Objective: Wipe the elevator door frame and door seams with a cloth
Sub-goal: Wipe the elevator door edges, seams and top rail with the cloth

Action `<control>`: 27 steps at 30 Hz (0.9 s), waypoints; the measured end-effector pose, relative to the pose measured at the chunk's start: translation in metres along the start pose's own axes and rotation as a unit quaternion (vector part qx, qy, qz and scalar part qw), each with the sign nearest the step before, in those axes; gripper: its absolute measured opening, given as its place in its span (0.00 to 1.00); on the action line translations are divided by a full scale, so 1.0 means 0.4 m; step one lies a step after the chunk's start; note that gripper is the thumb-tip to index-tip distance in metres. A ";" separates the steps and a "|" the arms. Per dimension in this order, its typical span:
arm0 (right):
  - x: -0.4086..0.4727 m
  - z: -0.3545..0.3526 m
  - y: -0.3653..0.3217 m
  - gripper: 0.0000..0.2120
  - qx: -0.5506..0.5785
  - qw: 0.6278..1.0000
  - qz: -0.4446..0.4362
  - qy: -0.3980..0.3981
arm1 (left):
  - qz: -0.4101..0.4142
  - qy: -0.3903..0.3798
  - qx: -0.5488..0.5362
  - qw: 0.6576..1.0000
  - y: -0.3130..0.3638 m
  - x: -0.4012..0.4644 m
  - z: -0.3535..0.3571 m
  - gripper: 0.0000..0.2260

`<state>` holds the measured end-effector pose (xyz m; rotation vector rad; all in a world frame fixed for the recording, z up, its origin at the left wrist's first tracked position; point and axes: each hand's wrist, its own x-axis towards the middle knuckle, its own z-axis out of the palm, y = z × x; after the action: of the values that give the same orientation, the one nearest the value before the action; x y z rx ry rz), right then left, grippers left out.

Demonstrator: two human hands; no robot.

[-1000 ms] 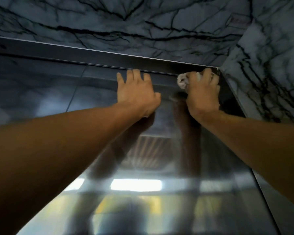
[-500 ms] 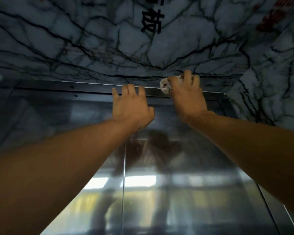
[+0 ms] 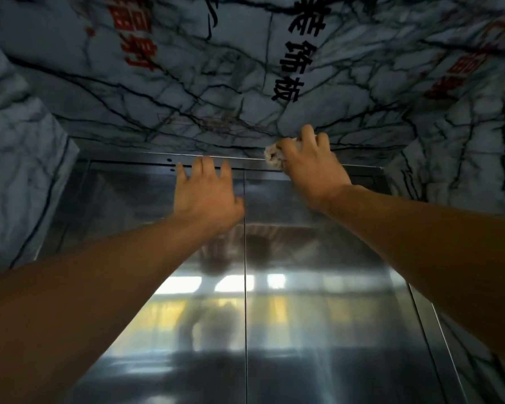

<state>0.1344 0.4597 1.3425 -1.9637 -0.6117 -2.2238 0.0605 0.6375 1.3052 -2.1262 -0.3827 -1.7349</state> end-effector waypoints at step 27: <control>-0.405 -0.549 0.026 0.28 0.136 0.955 -0.086 -0.248 | 0.058 -0.149 -0.016 0.987 0.056 -0.449 -0.487 0.37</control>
<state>-0.0401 0.3404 1.1699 -2.3903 -1.1157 -1.5959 -0.1378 0.5347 1.1609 -2.3863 -0.3027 -1.3707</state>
